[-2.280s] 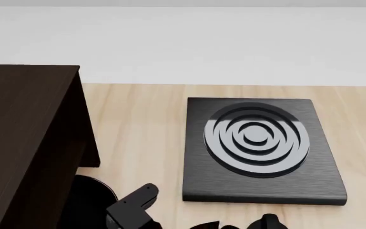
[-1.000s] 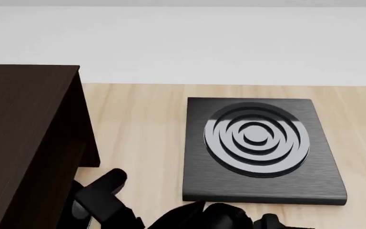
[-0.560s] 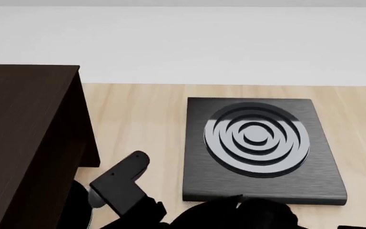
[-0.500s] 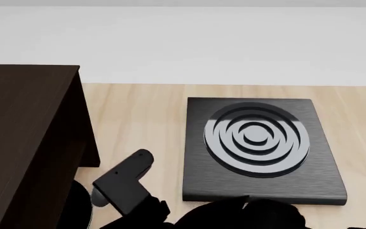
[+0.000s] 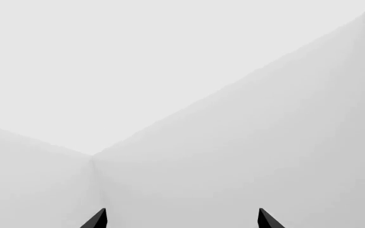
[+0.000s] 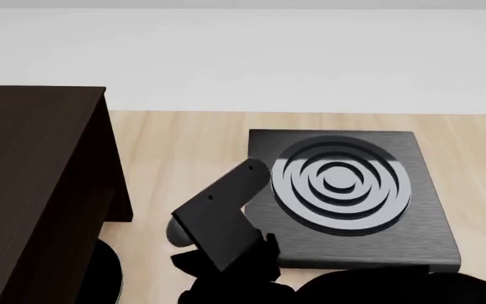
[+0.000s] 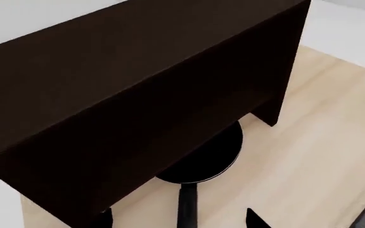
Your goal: Put the frying pan under the cabinet shelf.
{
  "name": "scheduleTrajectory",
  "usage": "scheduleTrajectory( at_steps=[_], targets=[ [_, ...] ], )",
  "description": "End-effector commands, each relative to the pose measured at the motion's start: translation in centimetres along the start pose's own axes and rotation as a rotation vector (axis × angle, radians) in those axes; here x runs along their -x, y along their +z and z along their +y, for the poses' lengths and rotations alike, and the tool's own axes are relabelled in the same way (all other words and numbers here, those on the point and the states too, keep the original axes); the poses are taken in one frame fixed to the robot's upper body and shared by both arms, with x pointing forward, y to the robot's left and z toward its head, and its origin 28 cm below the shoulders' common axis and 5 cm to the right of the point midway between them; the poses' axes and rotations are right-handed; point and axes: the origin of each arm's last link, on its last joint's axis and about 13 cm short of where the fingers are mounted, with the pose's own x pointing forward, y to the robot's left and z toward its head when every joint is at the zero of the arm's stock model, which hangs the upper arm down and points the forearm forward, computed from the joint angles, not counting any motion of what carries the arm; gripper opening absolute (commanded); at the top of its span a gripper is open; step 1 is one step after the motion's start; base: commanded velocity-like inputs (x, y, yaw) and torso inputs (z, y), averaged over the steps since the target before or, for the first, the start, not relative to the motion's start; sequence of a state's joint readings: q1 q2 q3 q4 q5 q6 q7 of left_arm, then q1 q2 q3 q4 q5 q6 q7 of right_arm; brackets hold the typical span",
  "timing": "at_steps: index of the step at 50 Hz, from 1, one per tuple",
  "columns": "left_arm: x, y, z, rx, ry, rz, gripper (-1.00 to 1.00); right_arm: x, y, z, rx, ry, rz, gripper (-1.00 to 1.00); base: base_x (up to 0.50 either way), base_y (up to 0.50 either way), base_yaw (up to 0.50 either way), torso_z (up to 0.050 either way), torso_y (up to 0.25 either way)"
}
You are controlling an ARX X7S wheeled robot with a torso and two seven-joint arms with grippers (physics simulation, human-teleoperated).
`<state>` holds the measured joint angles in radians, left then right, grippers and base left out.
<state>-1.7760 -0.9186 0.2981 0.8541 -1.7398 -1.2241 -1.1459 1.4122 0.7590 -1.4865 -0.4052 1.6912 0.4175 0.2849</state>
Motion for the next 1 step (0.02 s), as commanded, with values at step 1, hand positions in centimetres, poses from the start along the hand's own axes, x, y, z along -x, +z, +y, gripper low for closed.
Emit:
scheduleTrajectory(
  at_steps=[1],
  targets=[
    [-0.02,-0.15,-0.42,0.015,-0.017,0.005,1.00,2.91,0.69,0.36,0.039,-0.099,-0.073,1.00,0.00,0.00,0.00,0.000,0.000]
  ],
)
